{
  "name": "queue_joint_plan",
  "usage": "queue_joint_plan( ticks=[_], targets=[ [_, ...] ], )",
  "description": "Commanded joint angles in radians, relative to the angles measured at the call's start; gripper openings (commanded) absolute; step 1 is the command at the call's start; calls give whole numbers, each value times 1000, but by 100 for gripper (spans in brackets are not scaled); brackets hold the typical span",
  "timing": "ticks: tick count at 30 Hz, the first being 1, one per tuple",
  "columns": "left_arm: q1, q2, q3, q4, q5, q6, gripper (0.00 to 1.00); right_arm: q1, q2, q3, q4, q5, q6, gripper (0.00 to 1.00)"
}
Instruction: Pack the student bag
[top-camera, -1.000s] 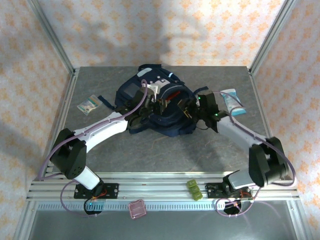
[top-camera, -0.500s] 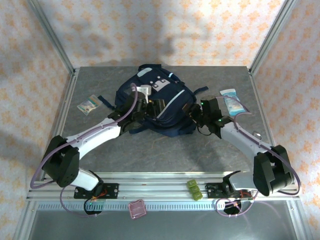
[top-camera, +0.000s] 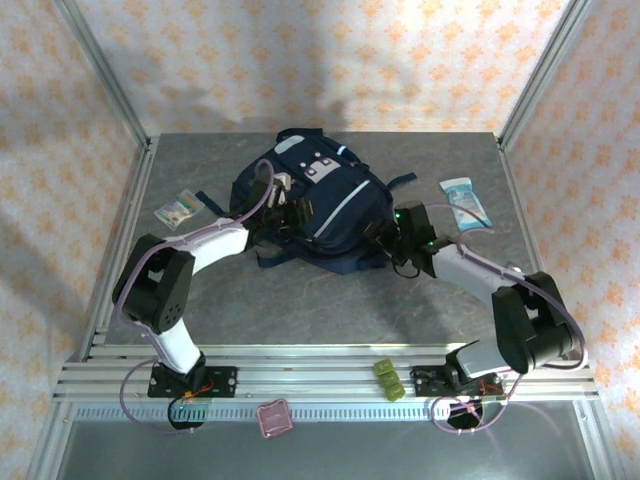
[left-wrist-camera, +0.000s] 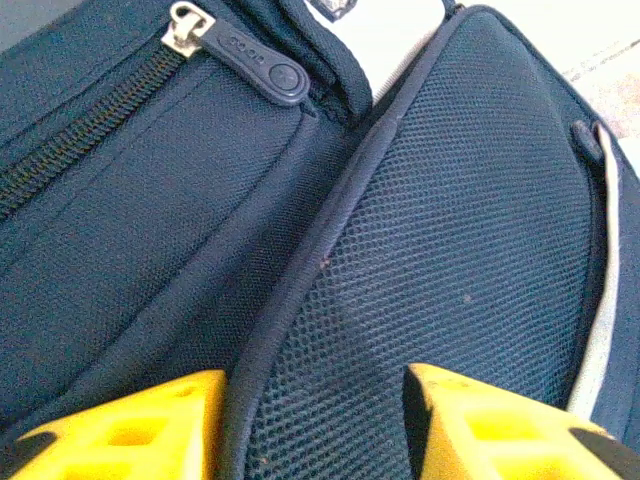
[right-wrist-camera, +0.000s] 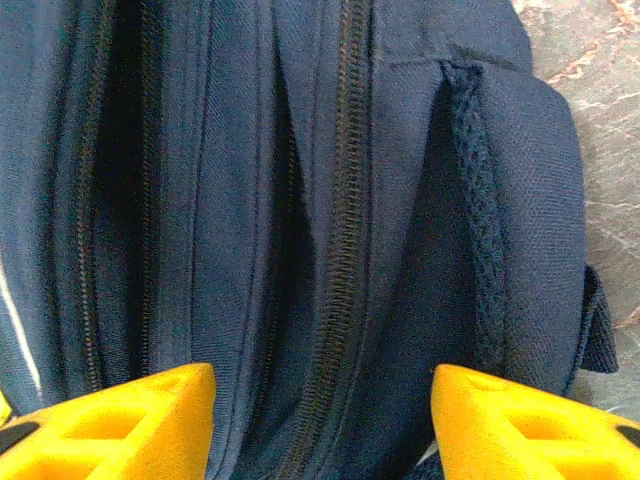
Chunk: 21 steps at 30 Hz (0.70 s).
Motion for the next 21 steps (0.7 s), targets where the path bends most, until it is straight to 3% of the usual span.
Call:
queue_joint_plan(
  ticks=[1, 3, 4, 6, 11, 13, 18, 21],
  targets=[
    [-2, 29, 31, 54, 105, -21, 29, -7, 32, -21, 23, 55, 9, 58],
    [-2, 31, 29, 61, 116, -30, 6, -10, 61, -16, 28, 69, 7, 58],
    [-2, 27, 24, 65, 119, -36, 0, -14, 78, -9, 30, 76, 5, 57],
    [0, 12, 6, 79, 124, -50, 0, -24, 116, 8, 48, 81, 1, 54],
    [1, -69, -73, 146, 126, -127, 0, -48, 247, 125, 67, 98, -25, 30],
    [1, -91, -82, 155, 128, -150, 0, -56, 305, 198, 64, 97, -43, 26],
    [1, -73, -39, 174, 162, -207, 0, -72, 457, 415, 16, 107, -86, 25],
    [1, -48, 12, 160, 154, -231, 0, -71, 487, 513, -49, 111, -99, 31]
  ],
)
